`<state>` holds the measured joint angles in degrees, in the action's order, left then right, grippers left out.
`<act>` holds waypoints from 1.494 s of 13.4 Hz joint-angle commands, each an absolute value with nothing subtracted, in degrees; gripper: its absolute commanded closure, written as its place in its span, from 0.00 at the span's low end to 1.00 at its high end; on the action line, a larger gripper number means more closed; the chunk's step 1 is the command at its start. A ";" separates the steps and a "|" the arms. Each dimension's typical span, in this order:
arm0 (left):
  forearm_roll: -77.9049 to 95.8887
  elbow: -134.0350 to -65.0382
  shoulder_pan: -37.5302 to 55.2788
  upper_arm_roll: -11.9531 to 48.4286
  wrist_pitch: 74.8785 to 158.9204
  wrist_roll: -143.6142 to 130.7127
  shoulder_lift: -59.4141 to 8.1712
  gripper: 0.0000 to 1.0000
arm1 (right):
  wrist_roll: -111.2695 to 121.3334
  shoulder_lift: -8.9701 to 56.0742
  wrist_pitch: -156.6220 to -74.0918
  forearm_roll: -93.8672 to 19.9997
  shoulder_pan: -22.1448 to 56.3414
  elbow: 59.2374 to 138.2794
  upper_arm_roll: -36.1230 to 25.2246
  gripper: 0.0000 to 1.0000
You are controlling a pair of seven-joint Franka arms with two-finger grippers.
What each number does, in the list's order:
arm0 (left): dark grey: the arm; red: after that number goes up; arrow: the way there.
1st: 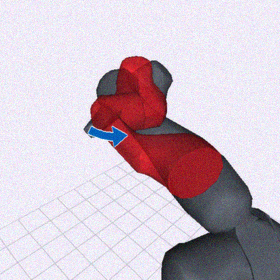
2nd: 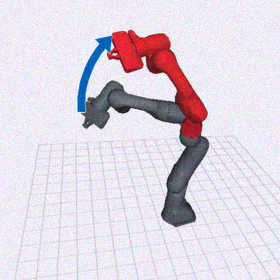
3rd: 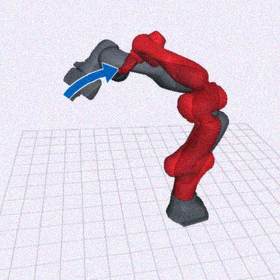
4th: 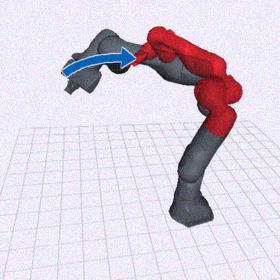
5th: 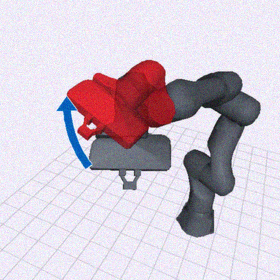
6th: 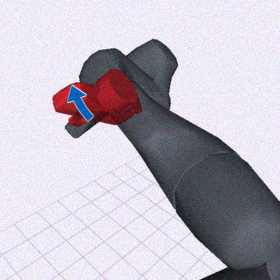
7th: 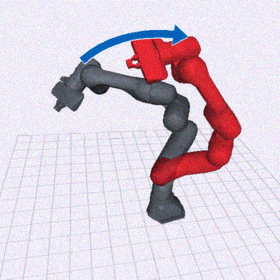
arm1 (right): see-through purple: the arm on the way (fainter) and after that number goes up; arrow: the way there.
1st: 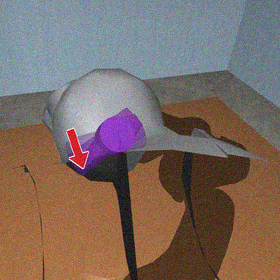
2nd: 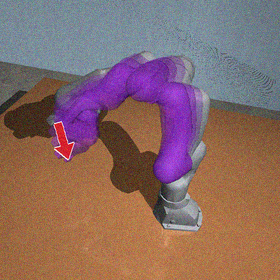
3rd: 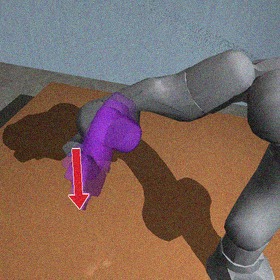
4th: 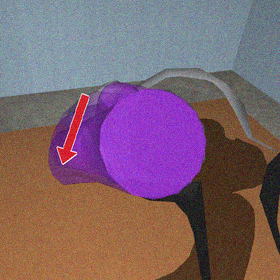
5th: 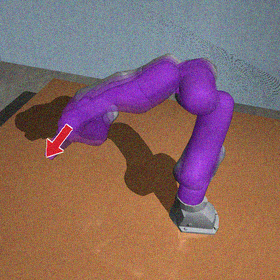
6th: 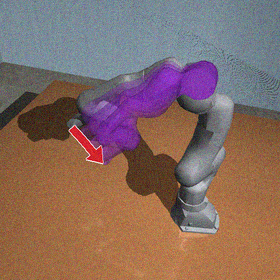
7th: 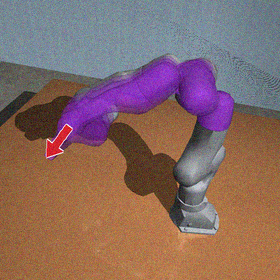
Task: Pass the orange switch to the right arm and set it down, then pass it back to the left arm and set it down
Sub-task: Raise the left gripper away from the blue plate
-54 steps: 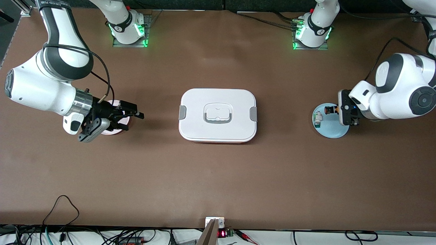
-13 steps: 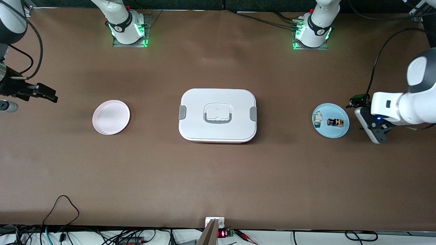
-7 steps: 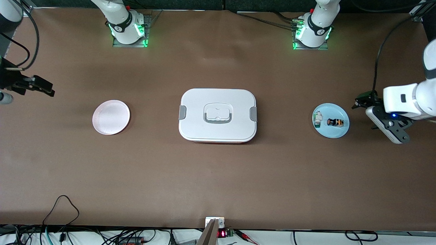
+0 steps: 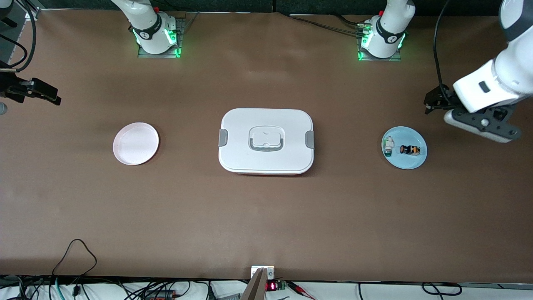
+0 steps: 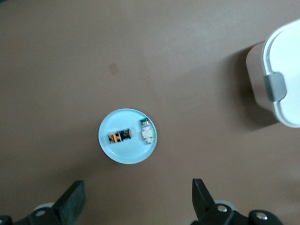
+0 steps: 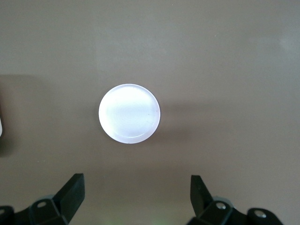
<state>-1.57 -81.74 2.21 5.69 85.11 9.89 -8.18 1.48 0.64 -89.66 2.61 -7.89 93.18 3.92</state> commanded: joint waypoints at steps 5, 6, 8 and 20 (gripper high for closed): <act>1.32 -87.54 9.57 -2.02 84.99 -9.39 -2.20 0.00 | 1.32 -1.85 -88.86 1.58 -8.52 94.83 4.13 0.00; 1.32 -87.54 10.10 -2.37 84.99 -10.01 -2.02 0.00 | 1.32 -1.76 -89.12 1.58 -8.44 95.01 4.13 0.00; 1.84 -87.45 9.06 -2.37 85.51 -9.05 -1.93 0.00 | 1.14 -1.76 -89.38 1.50 -8.44 95.10 4.13 0.00; -1.74 -87.45 -3.87 6.24 87.10 -4.77 -2.20 0.00 | 0.35 -1.23 -88.59 1.58 -8.44 94.48 4.48 0.00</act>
<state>1.37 -85.89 -3.95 5.71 86.08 -7.80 -3.53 0.26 -0.56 -88.87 2.42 -7.91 93.97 3.99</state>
